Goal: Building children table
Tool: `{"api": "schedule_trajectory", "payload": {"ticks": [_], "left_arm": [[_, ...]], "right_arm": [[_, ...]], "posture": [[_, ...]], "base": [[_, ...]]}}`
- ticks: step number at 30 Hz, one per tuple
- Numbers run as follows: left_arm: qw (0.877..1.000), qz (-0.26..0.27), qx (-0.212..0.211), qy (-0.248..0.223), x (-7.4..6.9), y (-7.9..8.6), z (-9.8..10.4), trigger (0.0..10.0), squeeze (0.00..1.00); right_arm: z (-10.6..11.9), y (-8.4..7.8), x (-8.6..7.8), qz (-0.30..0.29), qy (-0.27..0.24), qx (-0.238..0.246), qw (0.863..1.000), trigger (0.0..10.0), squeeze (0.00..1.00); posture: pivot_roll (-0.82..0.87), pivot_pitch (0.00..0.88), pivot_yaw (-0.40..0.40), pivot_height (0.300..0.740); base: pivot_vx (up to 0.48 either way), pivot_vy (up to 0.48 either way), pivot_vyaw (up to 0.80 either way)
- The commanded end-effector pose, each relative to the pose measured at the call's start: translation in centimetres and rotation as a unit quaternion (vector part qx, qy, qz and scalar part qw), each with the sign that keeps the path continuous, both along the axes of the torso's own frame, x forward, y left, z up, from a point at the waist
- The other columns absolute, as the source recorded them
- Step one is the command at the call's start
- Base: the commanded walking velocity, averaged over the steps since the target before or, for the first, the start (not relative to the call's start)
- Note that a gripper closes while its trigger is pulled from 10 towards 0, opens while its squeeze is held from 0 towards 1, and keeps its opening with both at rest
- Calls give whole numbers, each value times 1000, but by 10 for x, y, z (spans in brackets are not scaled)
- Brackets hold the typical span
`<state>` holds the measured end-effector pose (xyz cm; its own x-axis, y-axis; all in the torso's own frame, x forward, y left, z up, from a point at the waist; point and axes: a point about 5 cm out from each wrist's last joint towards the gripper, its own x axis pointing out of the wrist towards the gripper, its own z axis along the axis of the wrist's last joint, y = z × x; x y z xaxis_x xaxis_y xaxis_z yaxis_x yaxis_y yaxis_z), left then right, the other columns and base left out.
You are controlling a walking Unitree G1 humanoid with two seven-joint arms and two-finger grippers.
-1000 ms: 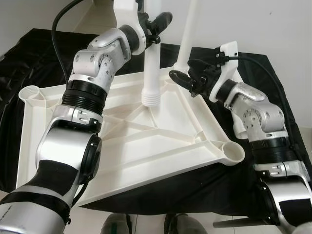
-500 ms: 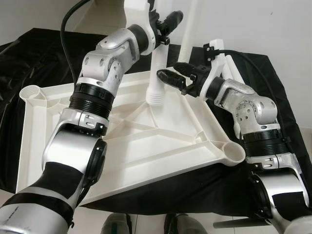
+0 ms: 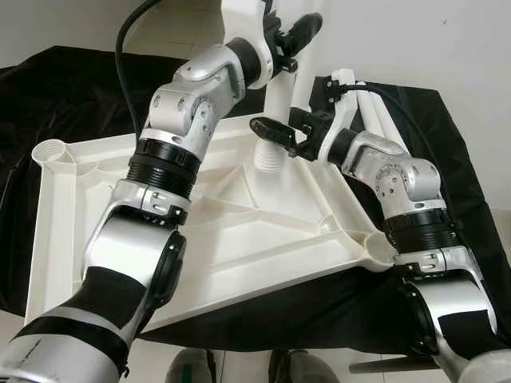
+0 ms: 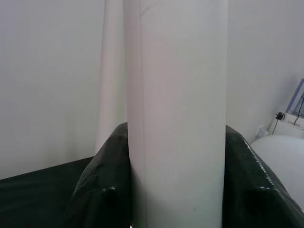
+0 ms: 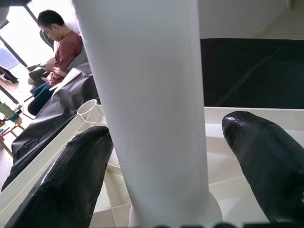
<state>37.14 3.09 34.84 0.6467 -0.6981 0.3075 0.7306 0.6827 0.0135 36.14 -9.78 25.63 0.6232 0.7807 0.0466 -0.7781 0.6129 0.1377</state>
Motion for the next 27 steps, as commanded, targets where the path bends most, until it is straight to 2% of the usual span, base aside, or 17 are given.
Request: {"api": "schedule_trajectory", "payload": {"ticks": [1,4,6,7,8,11,12,13,15,17,18,19,27], "left_arm": [[998,-53,11,-25,-9,-8,5,10000,0],[998,-56,12,-25,-10,-10,4,10000,0],[998,-57,12,-25,-11,-11,4,10000,0],[998,-57,12,-25,-11,-11,4,10000,0],[998,-58,13,-26,-11,-11,3,10000,0],[998,-59,13,-27,-12,-11,3,10000,0],[998,-58,15,-26,-12,-11,2,10000,0],[998,-58,15,-26,-12,-11,2,10000,0],[998,-58,16,-27,-12,-11,2,10000,0],[998,-58,16,-27,-12,-11,1,10000,0],[998,-58,16,-27,-12,-11,1,10000,0],[998,-58,17,-26,-12,-11,1,10000,0],[998,-64,19,-23,-13,-12,-1,10000,0]], "right_arm": [[4,1,2,0,-6,0,1000,10000,0],[6,1,2,1,-7,1,1000,10000,0],[7,1,4,1,-11,-1,1000,7216,0],[7,1,4,1,-11,-1,1000,7216,0],[8,0,4,1,-13,-1,1000,4980,0],[11,-1,5,0,-17,-1,1000,4980,0],[14,-2,6,-1,-18,-1,1000,4275,0],[14,-2,6,-1,-18,-1,1000,4275,0],[14,-2,6,-1,-19,-2,1000,2784,0],[14,-3,7,-2,-20,-3,1000,2627,0],[14,-3,7,-2,-20,-3,1000,2627,0],[15,-3,7,-3,-20,-4,1000,10000,0],[16,-5,9,-7,-18,-7,1000,10000,0]], "posture": [[51,74,-39,740],[51,73,-42,740],[52,71,-43,740],[52,71,-43,740],[50,67,-45,740],[50,67,-46,740],[49,66,-47,740],[49,66,-47,740],[49,65,-48,740],[49,65,-49,740],[49,65,-49,740],[47,64,-48,740],[46,68,-48,740]], "base": [[0,0,0],[0,0,0],[0,0,0],[0,0,0],[0,0,0],[0,0,0],[0,0,0],[0,0,0],[0,0,0],[0,0,0],[0,0,0],[0,0,0],[0,0,0]]}}
